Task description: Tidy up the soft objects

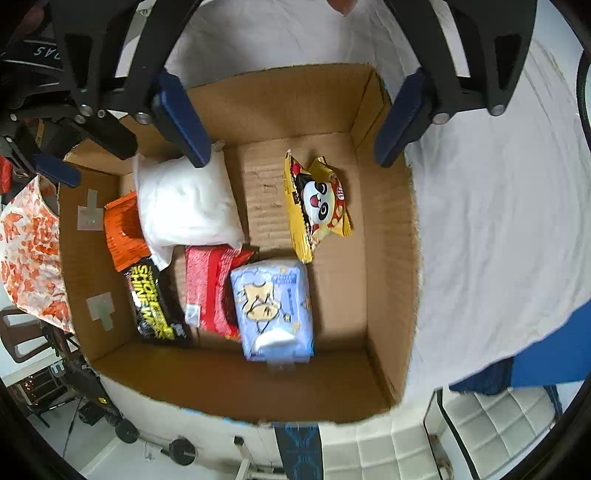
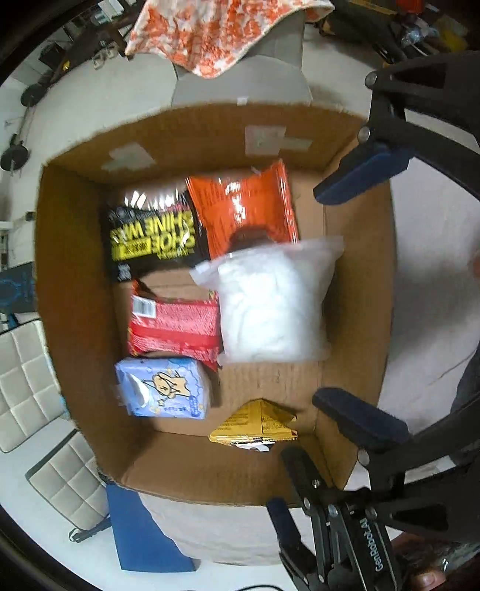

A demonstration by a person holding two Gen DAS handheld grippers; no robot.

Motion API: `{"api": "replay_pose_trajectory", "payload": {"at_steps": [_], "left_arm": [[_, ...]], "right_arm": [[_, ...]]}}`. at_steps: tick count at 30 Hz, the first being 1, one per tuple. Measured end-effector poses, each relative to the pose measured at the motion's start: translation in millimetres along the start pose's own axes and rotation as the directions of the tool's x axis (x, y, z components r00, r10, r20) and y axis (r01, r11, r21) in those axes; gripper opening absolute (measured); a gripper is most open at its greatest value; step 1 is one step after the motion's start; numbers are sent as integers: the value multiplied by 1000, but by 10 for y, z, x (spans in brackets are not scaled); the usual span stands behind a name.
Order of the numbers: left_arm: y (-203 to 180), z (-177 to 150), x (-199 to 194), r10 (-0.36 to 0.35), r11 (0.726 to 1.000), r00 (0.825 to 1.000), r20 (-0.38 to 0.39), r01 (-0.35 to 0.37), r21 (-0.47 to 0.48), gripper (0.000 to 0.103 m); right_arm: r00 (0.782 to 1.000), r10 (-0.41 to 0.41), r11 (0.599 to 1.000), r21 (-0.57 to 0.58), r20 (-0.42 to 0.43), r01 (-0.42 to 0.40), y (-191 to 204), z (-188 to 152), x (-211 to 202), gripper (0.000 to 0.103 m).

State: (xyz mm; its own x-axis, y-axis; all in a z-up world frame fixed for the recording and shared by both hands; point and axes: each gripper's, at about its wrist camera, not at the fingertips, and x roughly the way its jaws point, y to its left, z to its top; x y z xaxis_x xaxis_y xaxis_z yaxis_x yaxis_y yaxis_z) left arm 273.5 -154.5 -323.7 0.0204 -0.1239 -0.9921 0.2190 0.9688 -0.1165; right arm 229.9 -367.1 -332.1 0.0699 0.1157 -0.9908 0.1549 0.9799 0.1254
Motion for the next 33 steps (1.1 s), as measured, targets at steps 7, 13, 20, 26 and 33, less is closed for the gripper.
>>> {"api": "replay_pose_trajectory", "payload": {"at_steps": [7,13,20,26,33], "left_arm": [[-88,-45,-344,33,999,992,122,-31,-17,99],[-166,-142,-621,40,999,980,194,-35,-33,99],[-271,-262,-826,53,998,966,251,-42,-51,99],[-353,-372,-994,66,997,956,287,-53,-52,99],[-430,-672,-1468,59,998,931,359,-50,-35,99]], "right_arm": [[993,-69,998,6,101,69,-196,-154,-398,103],[984,-74,997,15,163,73,-273,-272,-716,103],[974,-73,997,4,213,74,-336,-386,-966,103],[969,-56,998,8,240,56,-384,-511,-1157,103],[946,-61,998,13,318,60,-343,-783,-1636,103]]}}
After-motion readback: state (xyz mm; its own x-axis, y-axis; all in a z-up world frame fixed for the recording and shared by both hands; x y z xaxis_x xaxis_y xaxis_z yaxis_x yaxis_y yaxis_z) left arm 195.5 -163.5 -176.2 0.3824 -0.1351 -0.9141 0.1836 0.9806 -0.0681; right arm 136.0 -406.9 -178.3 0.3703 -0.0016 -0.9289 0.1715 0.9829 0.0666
